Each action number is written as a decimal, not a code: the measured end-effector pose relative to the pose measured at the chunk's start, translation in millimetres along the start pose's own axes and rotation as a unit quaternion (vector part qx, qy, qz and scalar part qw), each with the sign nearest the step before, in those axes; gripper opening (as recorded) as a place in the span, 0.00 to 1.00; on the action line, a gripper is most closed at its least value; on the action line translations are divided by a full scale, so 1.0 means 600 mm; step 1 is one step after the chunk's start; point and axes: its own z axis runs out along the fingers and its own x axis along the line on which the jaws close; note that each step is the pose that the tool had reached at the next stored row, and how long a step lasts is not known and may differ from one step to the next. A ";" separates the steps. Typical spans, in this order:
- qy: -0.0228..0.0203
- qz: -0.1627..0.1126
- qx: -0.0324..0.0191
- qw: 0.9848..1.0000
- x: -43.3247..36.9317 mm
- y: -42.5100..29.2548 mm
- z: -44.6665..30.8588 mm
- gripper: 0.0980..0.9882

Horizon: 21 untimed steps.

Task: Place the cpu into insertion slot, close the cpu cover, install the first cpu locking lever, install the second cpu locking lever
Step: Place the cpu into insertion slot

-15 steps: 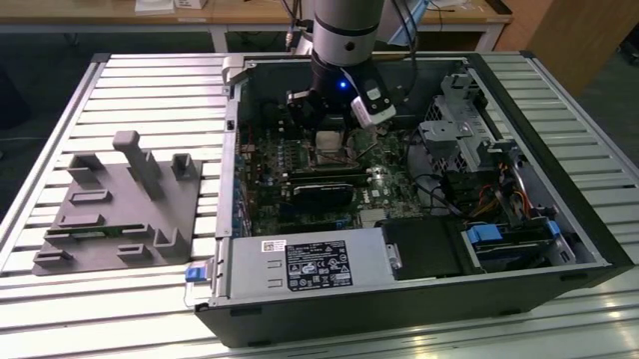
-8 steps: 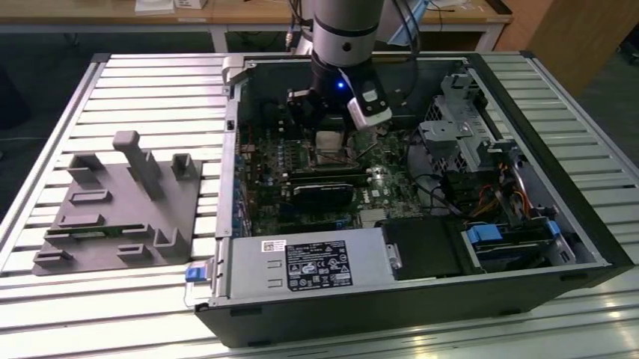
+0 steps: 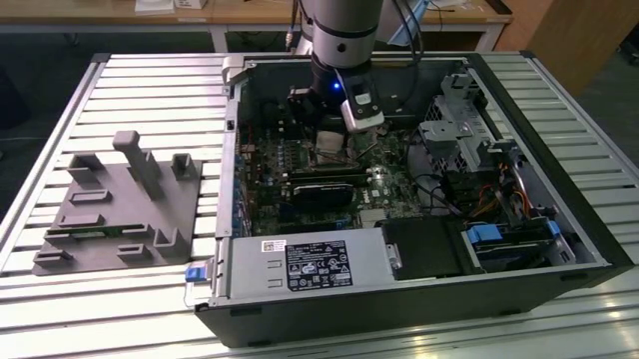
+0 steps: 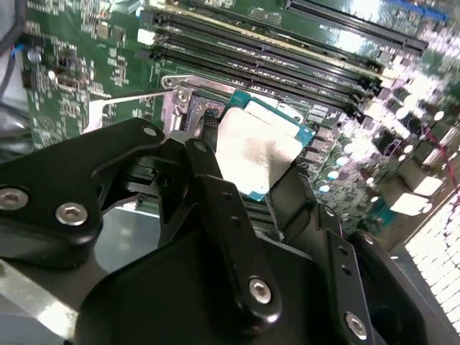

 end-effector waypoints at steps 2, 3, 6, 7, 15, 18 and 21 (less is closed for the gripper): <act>-0.002 0.018 0.000 1.000 0.000 0.000 0.001 0.50; -0.002 0.027 -0.001 1.000 0.000 0.000 0.001 0.50; -0.005 0.054 -0.001 0.999 0.000 0.000 0.003 0.50; -0.006 0.063 -0.001 0.998 0.000 0.000 0.003 0.50; -0.012 0.135 -0.003 0.991 0.000 -0.001 0.006 0.50; -0.015 0.162 -0.003 0.987 0.000 -0.001 0.008 0.50; -0.017 0.189 -0.004 0.982 0.000 -0.001 0.009 0.50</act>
